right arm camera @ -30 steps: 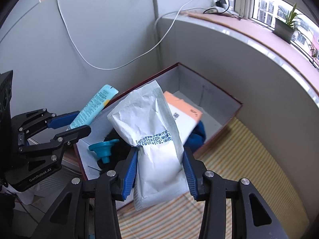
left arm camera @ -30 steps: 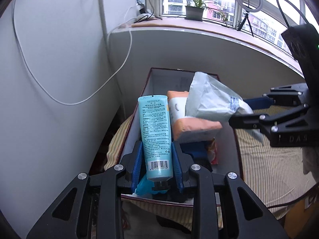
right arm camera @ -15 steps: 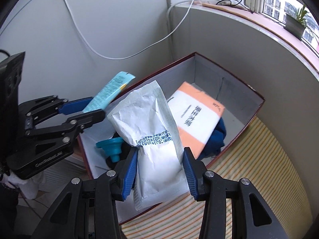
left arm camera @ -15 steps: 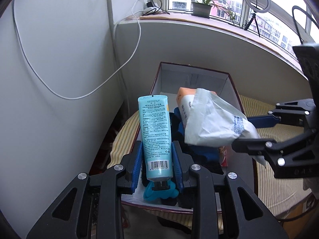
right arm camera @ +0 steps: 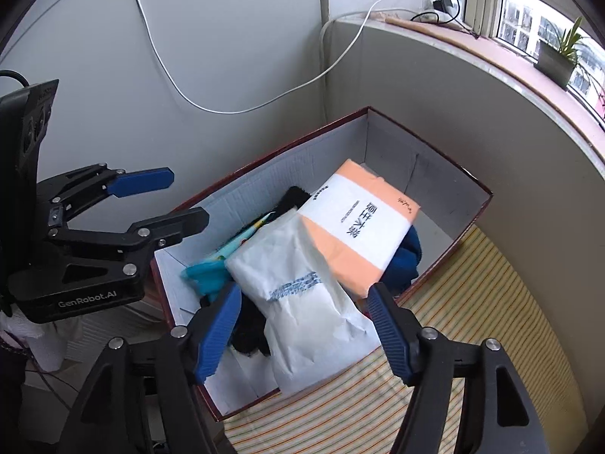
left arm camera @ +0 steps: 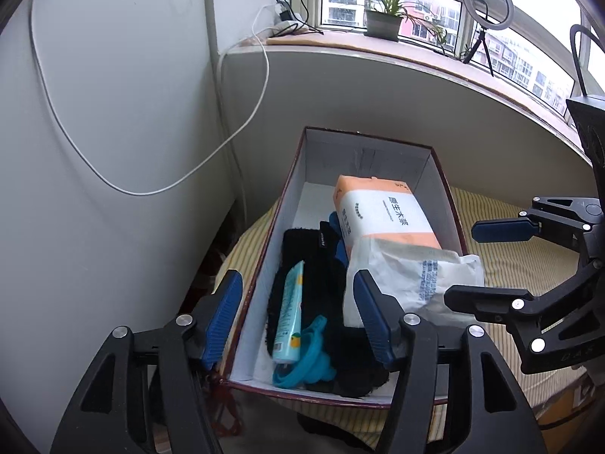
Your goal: Organize soft objects
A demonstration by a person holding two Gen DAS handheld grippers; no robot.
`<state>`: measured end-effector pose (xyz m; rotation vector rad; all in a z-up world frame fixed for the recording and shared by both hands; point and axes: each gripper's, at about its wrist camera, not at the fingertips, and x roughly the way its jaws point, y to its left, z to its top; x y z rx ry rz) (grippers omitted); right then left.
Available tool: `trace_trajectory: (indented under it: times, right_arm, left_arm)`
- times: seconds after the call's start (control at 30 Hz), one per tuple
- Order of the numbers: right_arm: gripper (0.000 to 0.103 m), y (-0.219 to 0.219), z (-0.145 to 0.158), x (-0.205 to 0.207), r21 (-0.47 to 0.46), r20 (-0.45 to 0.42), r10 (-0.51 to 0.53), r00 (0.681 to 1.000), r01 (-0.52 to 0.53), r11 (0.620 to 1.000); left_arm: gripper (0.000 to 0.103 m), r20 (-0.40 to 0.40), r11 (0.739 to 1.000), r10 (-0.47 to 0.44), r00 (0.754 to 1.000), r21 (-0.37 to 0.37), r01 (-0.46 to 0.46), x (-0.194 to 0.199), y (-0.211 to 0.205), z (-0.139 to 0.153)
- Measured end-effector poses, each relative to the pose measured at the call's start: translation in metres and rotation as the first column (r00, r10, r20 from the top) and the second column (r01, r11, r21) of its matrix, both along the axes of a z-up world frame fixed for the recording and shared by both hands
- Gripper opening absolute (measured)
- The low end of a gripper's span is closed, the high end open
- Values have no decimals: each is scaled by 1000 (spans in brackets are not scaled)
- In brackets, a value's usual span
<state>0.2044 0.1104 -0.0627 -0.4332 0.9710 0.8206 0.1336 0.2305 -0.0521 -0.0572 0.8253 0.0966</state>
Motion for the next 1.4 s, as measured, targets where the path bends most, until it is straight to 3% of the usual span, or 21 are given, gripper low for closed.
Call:
trace_trajectory:
  times: [0.3,0.67,1.17,1.4]
  right_arm:
    - [66,-15,1,-4,10,5,-24,1000,24,1000]
    - [66,-65,2,-7,36,37,-128,991,127,991]
    - [66,-130,10,-23,59,127,-274,953,269,961]
    - [66,-152,12,-39,87,169,-345,923,334,938]
  left_arm:
    - [61,4,1000,12,1000,-27,-12,-7,2,0]
    - [61,42,999,-5,999,-46,6,-24,-14,1]
    - [61,67,994,-84,994,-59,88,-32,-67,-4]
    - [61,113,990,-96,989,-93,107,-45,-87,0]
